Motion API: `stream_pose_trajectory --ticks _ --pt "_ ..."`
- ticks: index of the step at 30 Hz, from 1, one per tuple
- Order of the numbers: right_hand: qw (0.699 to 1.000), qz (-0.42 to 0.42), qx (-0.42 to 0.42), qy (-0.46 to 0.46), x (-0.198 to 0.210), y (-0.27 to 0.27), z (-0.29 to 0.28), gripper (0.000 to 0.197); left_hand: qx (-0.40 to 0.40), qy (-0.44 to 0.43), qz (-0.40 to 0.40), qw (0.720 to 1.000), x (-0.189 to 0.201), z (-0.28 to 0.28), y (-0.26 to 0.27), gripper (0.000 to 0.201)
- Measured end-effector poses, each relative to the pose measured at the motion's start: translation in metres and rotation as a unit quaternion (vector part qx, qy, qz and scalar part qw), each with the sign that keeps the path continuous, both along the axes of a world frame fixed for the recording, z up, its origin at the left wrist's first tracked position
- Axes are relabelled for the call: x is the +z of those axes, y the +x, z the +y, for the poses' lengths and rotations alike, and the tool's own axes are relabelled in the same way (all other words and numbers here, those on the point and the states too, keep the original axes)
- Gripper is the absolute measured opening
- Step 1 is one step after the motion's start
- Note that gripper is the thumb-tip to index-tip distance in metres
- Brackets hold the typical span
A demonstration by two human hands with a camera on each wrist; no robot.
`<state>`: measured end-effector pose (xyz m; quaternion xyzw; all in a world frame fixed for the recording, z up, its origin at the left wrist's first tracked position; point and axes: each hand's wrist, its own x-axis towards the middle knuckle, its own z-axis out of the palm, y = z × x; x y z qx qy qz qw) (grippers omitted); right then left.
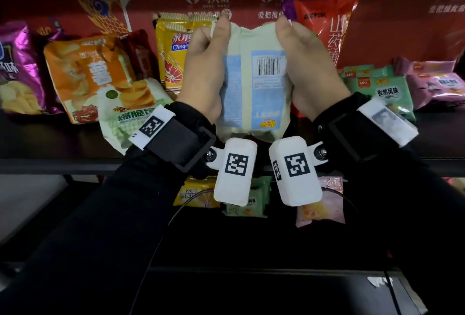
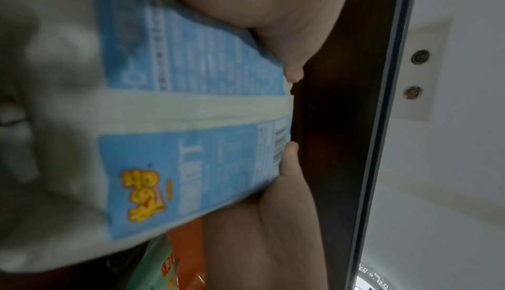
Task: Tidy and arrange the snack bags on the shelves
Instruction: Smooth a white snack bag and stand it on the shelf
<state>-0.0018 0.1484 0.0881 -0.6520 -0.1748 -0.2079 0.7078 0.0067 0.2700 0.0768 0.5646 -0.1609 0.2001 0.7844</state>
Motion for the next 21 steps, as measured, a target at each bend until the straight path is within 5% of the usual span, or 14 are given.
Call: stream_pose_trajectory --ticks 2,7,12,15,17,21 --pt "0.999 -0.006 0.028 -0.026 -0.002 -0.002 -0.006 0.020 0.012 -0.022 -0.042 0.999 0.002 0.001 -0.002 0.027" --pt "0.980 0.030 0.148 -0.128 -0.020 -0.010 -0.025 0.063 -0.013 -0.023 -0.136 0.990 0.008 0.009 -0.012 0.024" --pt "0.985 -0.086 0.094 -0.113 -0.023 -0.009 -0.037 0.057 -0.169 0.012 0.039 0.985 0.002 0.031 -0.011 0.072" --pt "0.962 -0.179 0.025 -0.202 -0.026 -0.008 -0.036 0.041 -0.288 0.094 0.184 0.935 -0.001 0.047 -0.010 0.076" --pt "0.948 -0.196 -0.026 -0.251 -0.031 -0.004 -0.033 0.033 -0.321 0.102 0.211 0.918 -0.003 0.048 -0.012 0.065" --pt "0.967 -0.144 -0.052 -0.203 -0.039 -0.002 -0.032 0.053 -0.246 0.077 0.183 0.949 -0.008 0.043 -0.011 0.032"
